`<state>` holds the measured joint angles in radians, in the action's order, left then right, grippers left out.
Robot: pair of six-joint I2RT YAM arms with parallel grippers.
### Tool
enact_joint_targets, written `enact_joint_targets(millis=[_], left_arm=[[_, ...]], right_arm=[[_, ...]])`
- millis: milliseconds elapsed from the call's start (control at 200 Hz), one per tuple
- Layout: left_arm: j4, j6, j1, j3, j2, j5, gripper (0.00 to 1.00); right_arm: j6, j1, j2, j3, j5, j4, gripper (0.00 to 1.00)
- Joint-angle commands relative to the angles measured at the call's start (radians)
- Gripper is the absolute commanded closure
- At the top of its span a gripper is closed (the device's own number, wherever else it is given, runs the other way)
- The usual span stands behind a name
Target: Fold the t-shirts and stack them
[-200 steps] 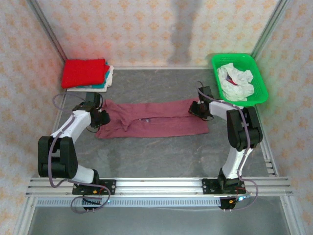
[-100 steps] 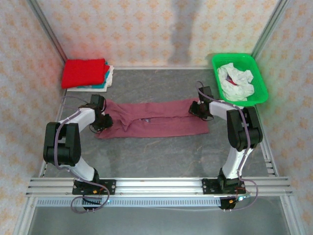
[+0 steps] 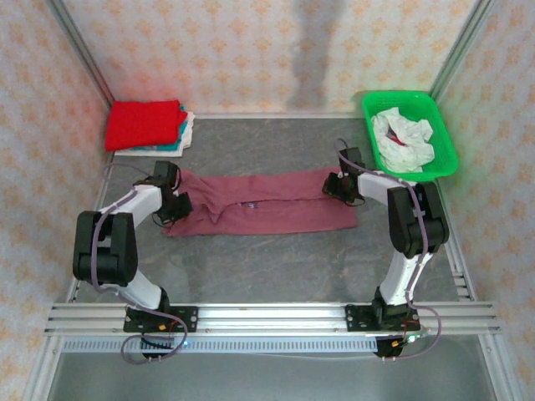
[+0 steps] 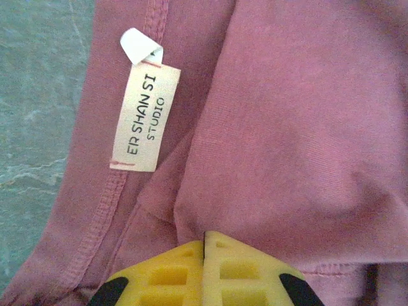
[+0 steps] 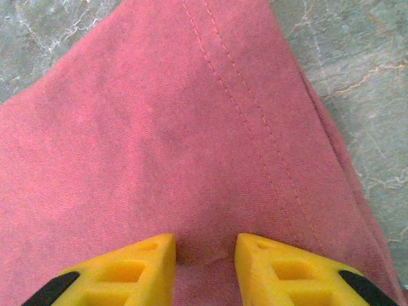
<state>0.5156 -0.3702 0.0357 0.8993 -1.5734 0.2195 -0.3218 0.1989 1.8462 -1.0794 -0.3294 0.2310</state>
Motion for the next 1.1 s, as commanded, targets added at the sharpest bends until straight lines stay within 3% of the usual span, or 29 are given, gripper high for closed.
enact_joint_targets(millis=[0,430,636,676,746,831,1096], left_arm=[[0.042,-0.023,0.009,0.002,0.089,-0.040,1.00],[0.176,-0.062,0.014,-0.023,0.265,-0.028,1.00],[0.171,-0.043,0.023,-0.057,0.270,0.013,1.00],[0.143,-0.042,0.019,-0.059,0.249,0.068,0.83],[0.109,-0.045,-0.012,-0.055,0.214,0.107,0.77],[0.117,-0.035,-0.075,-0.025,0.167,0.048,0.63],[0.100,-0.039,-0.076,0.009,0.050,-0.078,0.55]], right_arm=[[-0.017,-0.001,0.035,0.041,0.000,0.065,0.68],[-0.019,-0.002,0.035,0.042,-0.002,0.064,0.68],[-0.021,-0.003,0.034,0.044,-0.008,0.061,0.68],[-0.021,-0.003,0.036,0.043,-0.009,0.061,0.68],[-0.022,-0.003,0.040,0.042,-0.016,0.062,0.68],[-0.022,-0.003,0.036,0.042,-0.016,0.064,0.68],[-0.022,-0.003,0.032,0.044,-0.014,0.065,0.68]])
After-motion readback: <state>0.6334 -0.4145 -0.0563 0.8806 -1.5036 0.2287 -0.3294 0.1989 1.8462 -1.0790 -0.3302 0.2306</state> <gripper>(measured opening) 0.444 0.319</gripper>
